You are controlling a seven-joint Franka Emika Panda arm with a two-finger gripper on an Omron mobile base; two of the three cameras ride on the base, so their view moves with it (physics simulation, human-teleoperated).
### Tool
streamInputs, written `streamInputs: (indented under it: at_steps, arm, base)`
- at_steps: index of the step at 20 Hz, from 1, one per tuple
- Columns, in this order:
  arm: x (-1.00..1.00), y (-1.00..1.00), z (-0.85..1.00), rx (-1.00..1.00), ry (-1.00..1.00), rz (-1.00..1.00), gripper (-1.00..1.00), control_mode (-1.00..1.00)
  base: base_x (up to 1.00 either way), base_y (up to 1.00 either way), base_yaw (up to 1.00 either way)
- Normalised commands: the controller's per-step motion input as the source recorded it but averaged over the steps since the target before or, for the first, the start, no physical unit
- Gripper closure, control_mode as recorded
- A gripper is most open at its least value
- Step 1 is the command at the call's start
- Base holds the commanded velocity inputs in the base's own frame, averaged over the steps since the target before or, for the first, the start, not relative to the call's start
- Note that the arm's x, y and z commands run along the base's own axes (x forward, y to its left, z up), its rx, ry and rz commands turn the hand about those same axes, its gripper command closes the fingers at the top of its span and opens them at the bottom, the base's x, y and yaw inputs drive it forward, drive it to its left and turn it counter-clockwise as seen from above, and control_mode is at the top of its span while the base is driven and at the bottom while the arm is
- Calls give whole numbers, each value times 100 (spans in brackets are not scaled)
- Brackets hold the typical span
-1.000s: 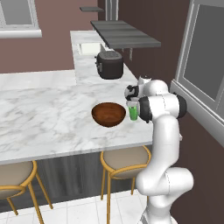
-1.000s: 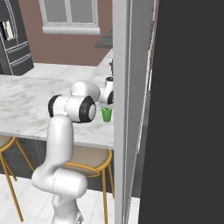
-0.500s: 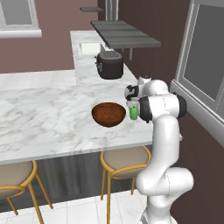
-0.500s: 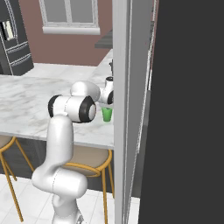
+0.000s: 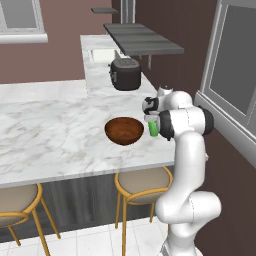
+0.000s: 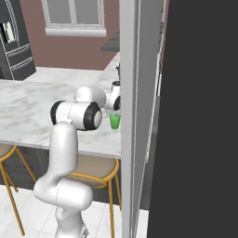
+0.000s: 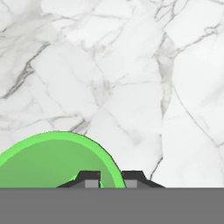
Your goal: Place the cup inside the bowl on the dining table and move the bowl to any counter.
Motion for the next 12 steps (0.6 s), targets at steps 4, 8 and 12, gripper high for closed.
streamInputs:
  at_steps: [4, 8, 12]
  arm:
    - [-4, 0, 0, 2, 0, 0, 100, -100]
    - [-1, -1, 0, 3, 0, 0, 100, -100]
    - [0, -2, 0, 3, -1, 0, 100, -100]
  base:
    - [0, 0, 0]
    - [0, 0, 0]
    - [0, 0, 0]
